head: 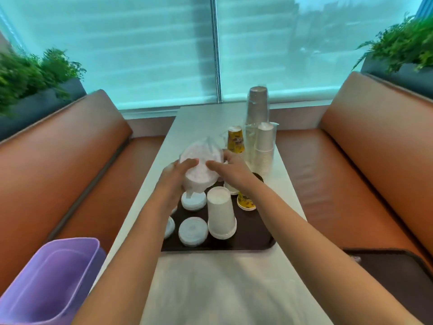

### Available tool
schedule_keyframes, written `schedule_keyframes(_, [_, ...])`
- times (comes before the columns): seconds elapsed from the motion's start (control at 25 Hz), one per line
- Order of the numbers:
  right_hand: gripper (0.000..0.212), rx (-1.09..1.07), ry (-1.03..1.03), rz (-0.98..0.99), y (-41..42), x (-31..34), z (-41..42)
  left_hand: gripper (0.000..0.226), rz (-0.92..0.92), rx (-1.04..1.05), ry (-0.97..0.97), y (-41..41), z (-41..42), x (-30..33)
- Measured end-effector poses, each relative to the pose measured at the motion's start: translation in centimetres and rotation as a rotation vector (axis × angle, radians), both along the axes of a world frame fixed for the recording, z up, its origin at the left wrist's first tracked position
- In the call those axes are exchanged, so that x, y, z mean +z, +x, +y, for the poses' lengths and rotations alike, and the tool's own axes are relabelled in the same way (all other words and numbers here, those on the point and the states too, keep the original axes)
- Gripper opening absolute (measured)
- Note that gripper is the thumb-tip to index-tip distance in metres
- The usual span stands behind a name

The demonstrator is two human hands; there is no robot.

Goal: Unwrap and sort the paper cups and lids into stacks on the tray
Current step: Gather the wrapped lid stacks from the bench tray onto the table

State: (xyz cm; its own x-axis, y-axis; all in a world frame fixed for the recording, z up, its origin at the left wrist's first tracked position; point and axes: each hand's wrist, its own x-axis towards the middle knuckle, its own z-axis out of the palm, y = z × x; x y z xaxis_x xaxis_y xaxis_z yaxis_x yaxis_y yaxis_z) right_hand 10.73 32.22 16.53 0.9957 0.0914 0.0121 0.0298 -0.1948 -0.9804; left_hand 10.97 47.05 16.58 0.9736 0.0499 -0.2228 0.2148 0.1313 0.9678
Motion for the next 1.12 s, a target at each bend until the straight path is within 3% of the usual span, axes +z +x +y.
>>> schedule_keyframes(0.08, [0.043,0.032,-0.079,0.016,2.4,-0.4,2.0,0.011,0.038,-0.007,-0.006,2.0,2.3,-0.6])
schedule_keyframes(0.28, [0.049,0.169,-0.330,0.062,10.1,-1.9,5.3,0.054,0.081,0.063,0.004,10.7,7.5,-4.1])
schedule_keyframes(0.4, [0.050,0.024,-0.526,0.077,15.4,-4.0,5.5,0.058,0.080,0.218,0.004,16.0,9.0,-6.9])
schedule_keyframes(0.52, [0.043,0.059,-0.849,0.080,19.9,-6.5,5.6,0.062,0.144,0.338,0.118,20.9,9.8,-10.0])
schedule_keyframes(0.68, [0.052,0.238,-1.172,0.067,24.1,-9.7,5.9,0.068,0.190,0.262,0.309,26.1,9.8,-13.8])
schedule_keyframes(0.84, [0.057,0.334,-1.261,0.094,26.3,-12.5,6.3,0.067,0.222,0.186,0.445,29.4,9.0,-16.2])
schedule_keyframes(1.0, [0.061,0.371,-1.217,0.158,26.8,-13.9,6.2,0.065,0.310,0.100,0.788,30.6,9.0,-17.6])
schedule_keyframes(1.12, [0.062,0.369,-1.187,0.166,26.6,-13.6,5.9,0.071,0.355,0.074,0.816,29.8,9.0,-17.2])
